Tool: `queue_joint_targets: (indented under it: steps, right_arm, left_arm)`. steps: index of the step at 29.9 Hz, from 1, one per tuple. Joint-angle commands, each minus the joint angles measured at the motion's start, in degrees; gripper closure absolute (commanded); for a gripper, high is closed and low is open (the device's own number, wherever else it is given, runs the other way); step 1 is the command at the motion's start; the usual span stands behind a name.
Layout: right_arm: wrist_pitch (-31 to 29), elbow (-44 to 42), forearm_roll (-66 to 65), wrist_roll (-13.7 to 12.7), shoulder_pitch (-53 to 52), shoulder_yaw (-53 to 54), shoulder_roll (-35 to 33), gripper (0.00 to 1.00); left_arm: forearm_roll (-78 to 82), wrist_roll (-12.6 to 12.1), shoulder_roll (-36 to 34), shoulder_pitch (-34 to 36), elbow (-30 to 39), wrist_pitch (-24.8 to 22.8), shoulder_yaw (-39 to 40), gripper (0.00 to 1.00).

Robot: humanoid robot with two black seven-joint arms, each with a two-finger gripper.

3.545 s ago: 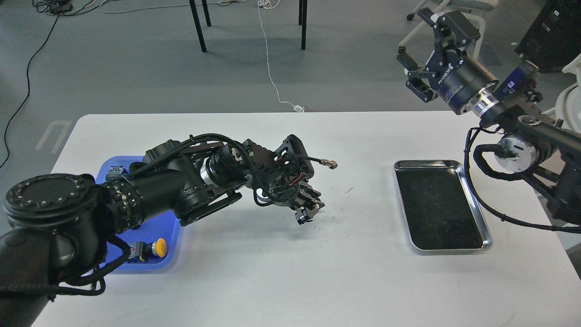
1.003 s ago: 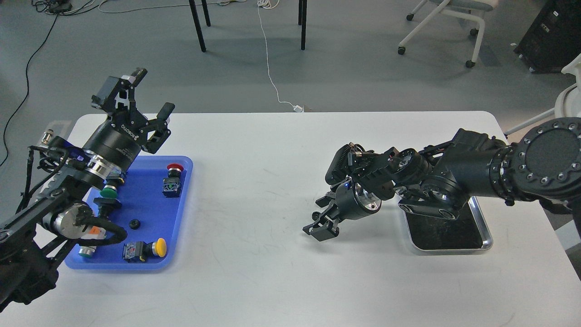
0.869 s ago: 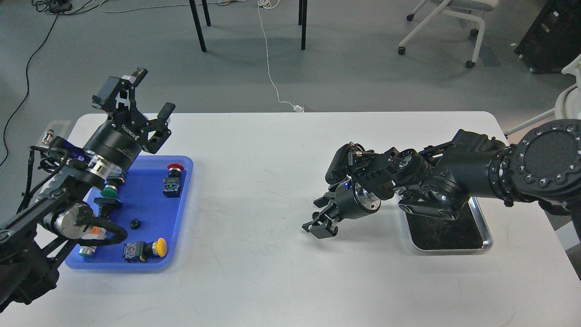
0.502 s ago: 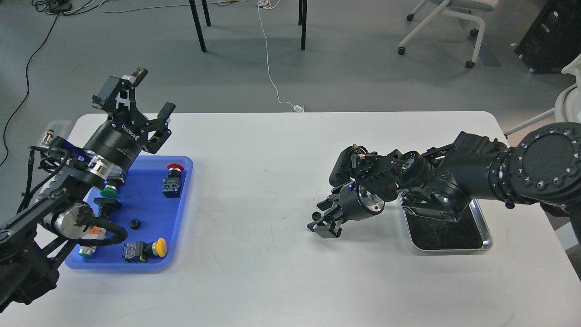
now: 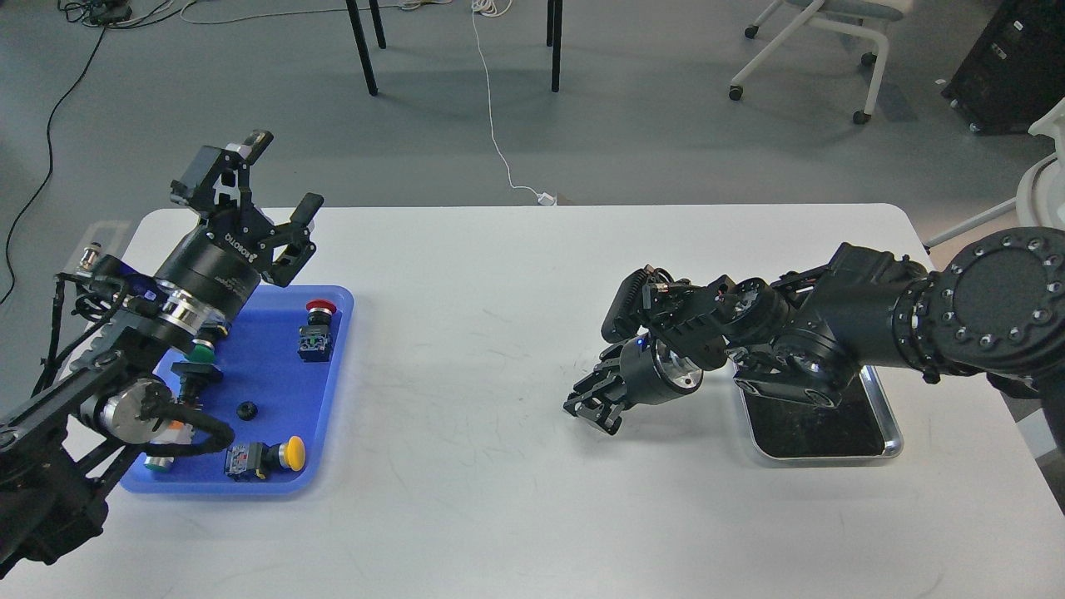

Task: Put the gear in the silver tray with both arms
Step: 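Carry the gear into the silver tray and open the right gripper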

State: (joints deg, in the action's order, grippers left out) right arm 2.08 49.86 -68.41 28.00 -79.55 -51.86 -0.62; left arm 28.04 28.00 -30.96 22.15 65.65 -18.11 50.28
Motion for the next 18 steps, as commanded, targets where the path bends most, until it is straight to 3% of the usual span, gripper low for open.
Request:
queue_joint_targets:
  steps: [1, 10, 18]
  right_arm:
    - [0.0, 0.2, 0.1, 0.0, -1.0, 0.3, -0.5, 0.77]
    - [0.4, 4.3, 0.3, 0.0, -6.5, 0.8, -8.9, 0.77]
    - [0.6, 7.0, -1.9, 0.0, -6.8, -1.3, -25.9, 0.76]
  left_arm:
    - [0.0, 0.0, 0.0, -0.1, 0.0, 0.0, -0.1, 0.02]
    - [0.0, 0.0, 1.1, 0.0, 0.0, 0.0, -0.1, 0.02]
    - [0.2, 0.0, 2.1, 0.0, 0.1, 0.0, -0.2, 0.02]
